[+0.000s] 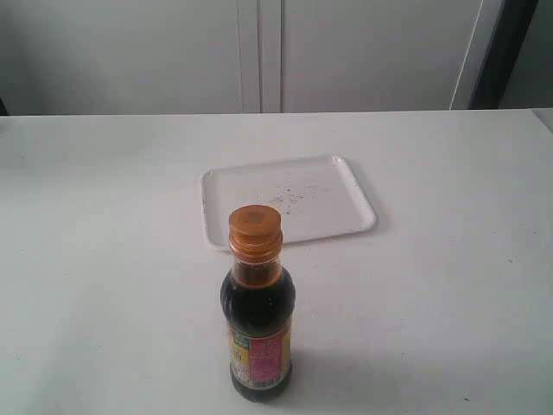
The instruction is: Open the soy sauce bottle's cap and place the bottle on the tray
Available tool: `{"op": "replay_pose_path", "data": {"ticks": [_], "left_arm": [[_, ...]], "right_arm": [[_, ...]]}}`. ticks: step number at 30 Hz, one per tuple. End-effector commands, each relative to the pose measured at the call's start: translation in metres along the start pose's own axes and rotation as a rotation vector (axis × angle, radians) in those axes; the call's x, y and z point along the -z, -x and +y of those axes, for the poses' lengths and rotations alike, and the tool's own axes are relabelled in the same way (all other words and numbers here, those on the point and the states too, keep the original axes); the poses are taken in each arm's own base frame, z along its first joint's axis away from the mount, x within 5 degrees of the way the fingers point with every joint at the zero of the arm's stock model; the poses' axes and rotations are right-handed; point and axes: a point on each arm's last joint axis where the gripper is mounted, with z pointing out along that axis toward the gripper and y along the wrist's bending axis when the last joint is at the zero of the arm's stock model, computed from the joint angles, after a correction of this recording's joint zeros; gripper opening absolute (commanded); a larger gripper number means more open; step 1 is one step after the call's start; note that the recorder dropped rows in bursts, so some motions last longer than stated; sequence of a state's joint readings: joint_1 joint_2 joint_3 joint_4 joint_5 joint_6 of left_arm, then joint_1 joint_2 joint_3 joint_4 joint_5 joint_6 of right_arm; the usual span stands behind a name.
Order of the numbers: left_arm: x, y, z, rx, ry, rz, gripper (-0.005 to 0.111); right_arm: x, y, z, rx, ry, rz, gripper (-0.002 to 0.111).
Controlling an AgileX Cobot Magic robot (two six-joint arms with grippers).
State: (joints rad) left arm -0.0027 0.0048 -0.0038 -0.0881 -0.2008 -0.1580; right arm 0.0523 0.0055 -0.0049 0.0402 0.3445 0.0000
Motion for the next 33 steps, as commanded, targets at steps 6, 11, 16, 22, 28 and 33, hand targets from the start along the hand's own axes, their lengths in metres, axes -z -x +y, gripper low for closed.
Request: {"op": "replay_pose_path", "data": {"ticks": [6,11,16,22,28,33], "left_arm": [[0.001,0.012,-0.003,0.012,-0.037,-0.145,0.0],[-0.003,0.03,-0.008,-0.031,-0.055,-0.145,0.0],[-0.016,0.049,-0.012,-0.063,-0.062,-0.116,0.0],[-0.042,0.062,-0.015,-0.102,-0.055,-0.012,0.0],[-0.083,0.072,-0.032,-0.129,-0.215,0.027,0.0],[-0.11,0.06,-0.047,-0.133,-0.409,0.061,0.0]], "right_arm": [[0.0,-0.001,0.0,0.007,-0.003,-0.003,0.0],[0.0,-0.001,0.0,0.007,-0.003,-0.003,0.0],[0.0,-0.001,0.0,0.007,-0.003,-0.003,0.0],[0.0,-0.001,0.0,0.007,-0.003,-0.003,0.0],[0.0,-0.001,0.0,0.007,-0.003,-0.003,0.0],[0.0,-0.001,0.0,0.007,-0.003,-0.003,0.0]]}}
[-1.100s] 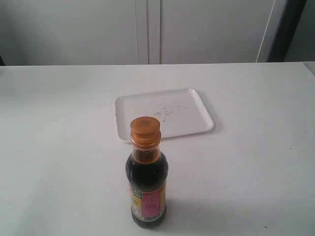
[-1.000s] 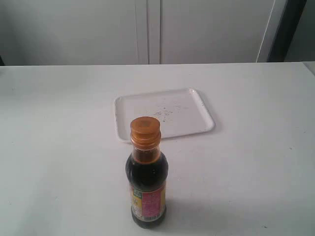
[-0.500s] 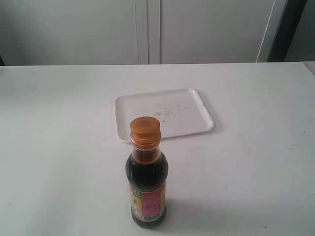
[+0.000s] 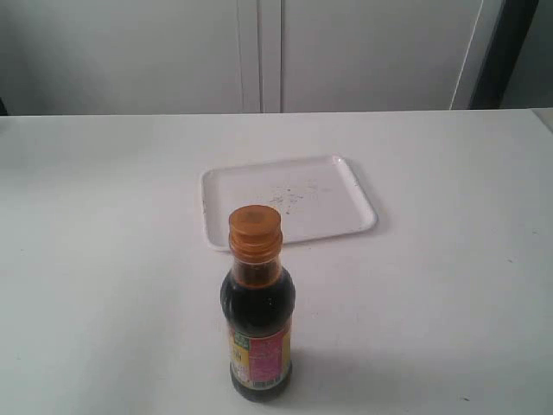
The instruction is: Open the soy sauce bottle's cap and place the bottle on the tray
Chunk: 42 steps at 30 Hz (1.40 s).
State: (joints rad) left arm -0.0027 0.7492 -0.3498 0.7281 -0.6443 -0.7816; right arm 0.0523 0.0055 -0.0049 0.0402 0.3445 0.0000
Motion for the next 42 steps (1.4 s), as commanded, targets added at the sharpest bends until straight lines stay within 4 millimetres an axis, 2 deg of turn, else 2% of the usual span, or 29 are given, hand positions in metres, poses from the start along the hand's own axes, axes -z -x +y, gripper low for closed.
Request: {"op": "replay_pose_path", "data": {"ticks": [1,4,8,12,20,22,24,26,32,34,37,42], "left_arm": [[-0.021,-0.01,-0.011,-0.015,-0.194,0.008,0.0],[-0.031,-0.022,-0.018,0.005,-0.321,0.045,0.0],[-0.036,-0.034,-0.024,0.009,-0.388,0.119,0.0],[-0.04,-0.045,-0.044,0.0,-0.506,0.168,0.0],[-0.039,-0.051,-0.073,-0.055,-0.653,0.168,0.0],[-0.037,-0.052,-0.077,-0.079,-0.687,0.17,0.003],[-0.035,-0.052,-0.082,-0.086,-0.723,0.165,0.013],[-0.032,-0.051,-0.087,-0.094,-0.765,0.153,0.028],[-0.027,-0.048,-0.093,-0.075,-0.846,0.123,0.092],[-0.025,-0.047,-0.095,-0.082,-0.883,0.109,0.106],[-0.019,-0.044,-0.1,-0.062,-0.969,0.076,0.105],[-0.018,-0.045,-0.101,-0.027,-0.977,0.107,0.105]], "right_arm": [[0.0,-0.001,0.0,0.007,-0.003,-0.003,0.0],[0.0,-0.001,0.0,0.007,-0.003,-0.003,0.0],[0.0,-0.001,0.0,0.007,-0.003,-0.003,0.0],[0.0,-0.001,0.0,0.007,-0.003,-0.003,0.0],[0.0,-0.001,0.0,0.007,-0.003,-0.003,0.0],[0.0,-0.001,0.0,0.007,-0.003,-0.003,0.0],[0.0,-0.001,0.0,0.007,-0.003,-0.003,0.0],[0.0,-0.001,0.0,0.007,-0.003,-0.003,0.0],[0.0,-0.001,0.0,0.007,-0.003,-0.003,0.0],[0.0,-0.001,0.0,0.007,-0.003,-0.003,0.0],[0.0,-0.001,0.0,0.007,-0.003,-0.003,0.0],[0.0,-0.001,0.0,0.007,-0.003,-0.003,0.0]]}}
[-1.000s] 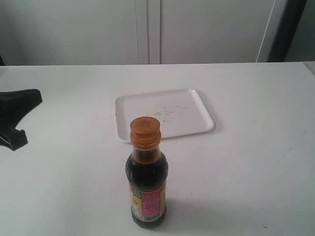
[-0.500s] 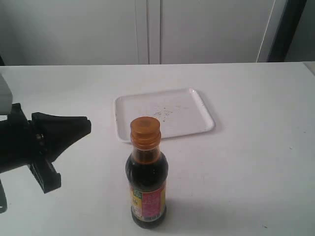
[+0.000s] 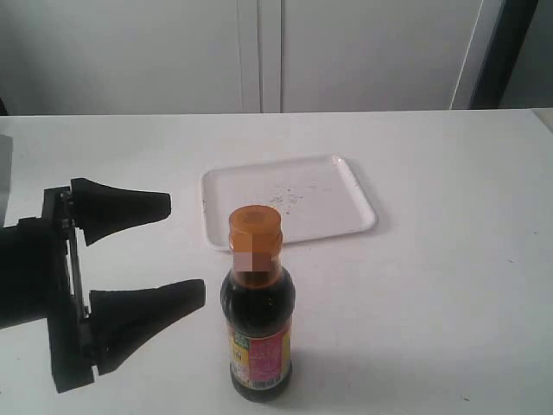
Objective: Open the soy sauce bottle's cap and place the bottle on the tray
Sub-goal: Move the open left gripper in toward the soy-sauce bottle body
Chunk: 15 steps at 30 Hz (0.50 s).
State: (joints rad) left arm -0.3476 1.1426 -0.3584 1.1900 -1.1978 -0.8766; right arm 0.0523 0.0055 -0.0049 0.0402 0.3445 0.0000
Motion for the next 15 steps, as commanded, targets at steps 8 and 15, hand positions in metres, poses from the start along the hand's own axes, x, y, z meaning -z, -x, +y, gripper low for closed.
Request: {"op": "replay_pose_path", "data": {"ticks": [8,15], "left_arm": [[-0.0006,0.0015,-0.0031,0.056,-0.036,-0.005,0.105],[-0.0027,-0.0016,-0.0002,0.119,-0.027,0.001,0.105]], "right_arm": [[-0.0001,-0.0011,-0.0003,0.007,-0.003,-0.003,0.0],[-0.0001,-0.0011,-0.0003,0.007,-0.003,-0.003,0.0]]}}
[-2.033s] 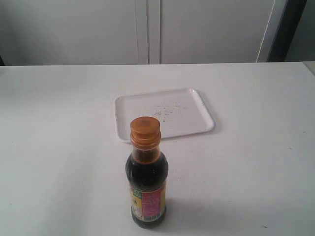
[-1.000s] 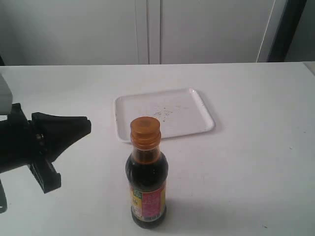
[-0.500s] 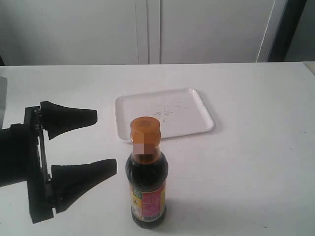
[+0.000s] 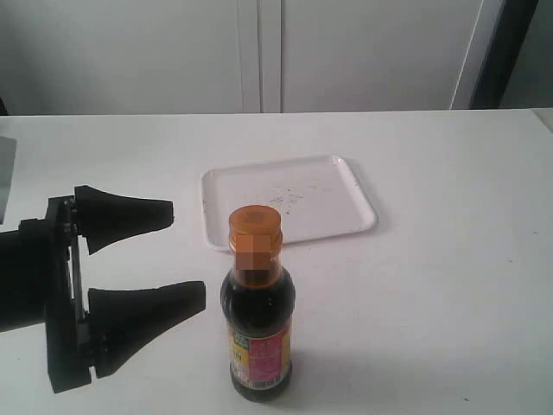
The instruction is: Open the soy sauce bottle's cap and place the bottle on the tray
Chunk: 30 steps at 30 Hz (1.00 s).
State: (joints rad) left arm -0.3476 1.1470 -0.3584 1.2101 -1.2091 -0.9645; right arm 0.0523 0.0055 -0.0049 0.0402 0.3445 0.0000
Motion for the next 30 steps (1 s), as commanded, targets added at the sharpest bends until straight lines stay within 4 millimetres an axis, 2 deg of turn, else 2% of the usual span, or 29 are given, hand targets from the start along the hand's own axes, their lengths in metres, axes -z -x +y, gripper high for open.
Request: {"op": "replay_pose_path", "data": {"ticks": [1,10,17,30], "left_arm": [[-0.003,-0.001,0.002,0.042,-0.007,-0.003,0.105],[-0.019,-0.003,-0.02,0.021,-0.119,-0.02,0.105],[-0.025,0.0,-0.029,-0.025,-0.148,-0.053,0.105],[-0.052,-0.013,-0.014,0.024,-0.142,-0.001,0.105]], "right_arm": [[0.0,-0.001,0.0,0.007,-0.003,-0.003,0.0],[0.0,-0.001,0.0,0.007,-0.003,-0.003,0.0],[0.0,-0.001,0.0,-0.005,-0.003,-0.003,0.0],[0.0,-0.001,0.0,-0.014,-0.003,-0.003,0.0]]}}
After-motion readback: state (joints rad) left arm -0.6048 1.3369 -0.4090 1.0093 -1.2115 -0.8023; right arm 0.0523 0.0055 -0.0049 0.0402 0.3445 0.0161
